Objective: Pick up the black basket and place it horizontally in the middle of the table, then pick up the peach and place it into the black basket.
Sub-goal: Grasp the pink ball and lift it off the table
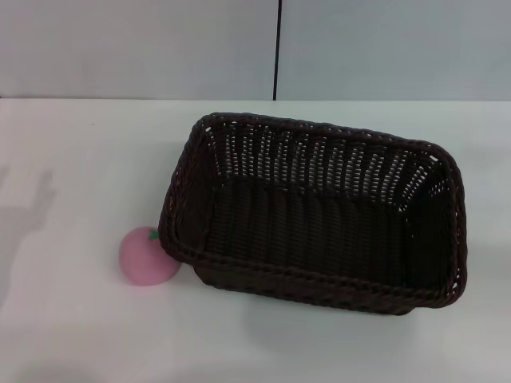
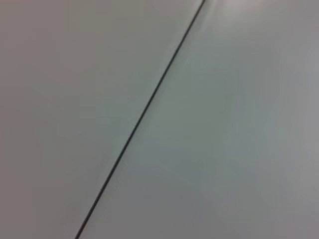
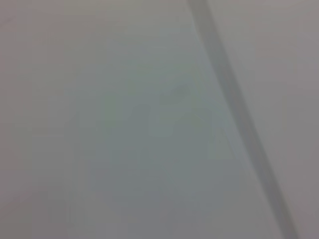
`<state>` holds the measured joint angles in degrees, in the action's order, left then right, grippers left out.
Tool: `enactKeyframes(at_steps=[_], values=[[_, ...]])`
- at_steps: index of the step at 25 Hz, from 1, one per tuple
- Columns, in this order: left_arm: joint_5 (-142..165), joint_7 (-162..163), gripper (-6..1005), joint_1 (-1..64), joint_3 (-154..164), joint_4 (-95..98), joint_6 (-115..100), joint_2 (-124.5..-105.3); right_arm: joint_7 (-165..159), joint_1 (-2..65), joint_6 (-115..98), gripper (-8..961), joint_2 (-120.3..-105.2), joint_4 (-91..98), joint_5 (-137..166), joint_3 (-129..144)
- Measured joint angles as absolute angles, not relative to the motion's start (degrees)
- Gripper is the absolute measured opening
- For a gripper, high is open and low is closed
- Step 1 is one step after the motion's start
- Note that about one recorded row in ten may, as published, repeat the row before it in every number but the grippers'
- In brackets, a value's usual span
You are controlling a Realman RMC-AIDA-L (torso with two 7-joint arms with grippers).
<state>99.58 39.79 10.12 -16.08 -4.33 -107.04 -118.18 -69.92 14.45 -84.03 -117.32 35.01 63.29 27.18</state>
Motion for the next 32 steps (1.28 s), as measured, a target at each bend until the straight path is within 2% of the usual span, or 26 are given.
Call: enactKeyframes(at_steps=[4,10,13,19,32], values=[[99.6,40.0,786,12.0,-13.9,-0.6,-106.5,-118.10,-68.2,11.6,-87.3,596,-117.43,26.1,61.7,18.7],[99.6,40.5,786,12.9,-9.9,2.6,-106.5,-118.00,-67.4,9.9,-87.5,596,-117.39,23.3,61.6,16.6],[99.7,46.9,786,14.2,2.0,12.3,-105.5,-117.68,-67.2,9.7,-87.2,595,-117.43,22.4,61.5,16.5],[100.5,57.5,786,14.0,28.5,25.4,-102.6,-115.20,-66.8,10.7,-87.1,595,-117.07,20.9,61.7,16.5],[112.2,57.3,783,14.2,29.7,26.5,-93.2,-116.28,-66.8,12.7,-87.1,595,-117.47,20.3,62.6,17.1]])
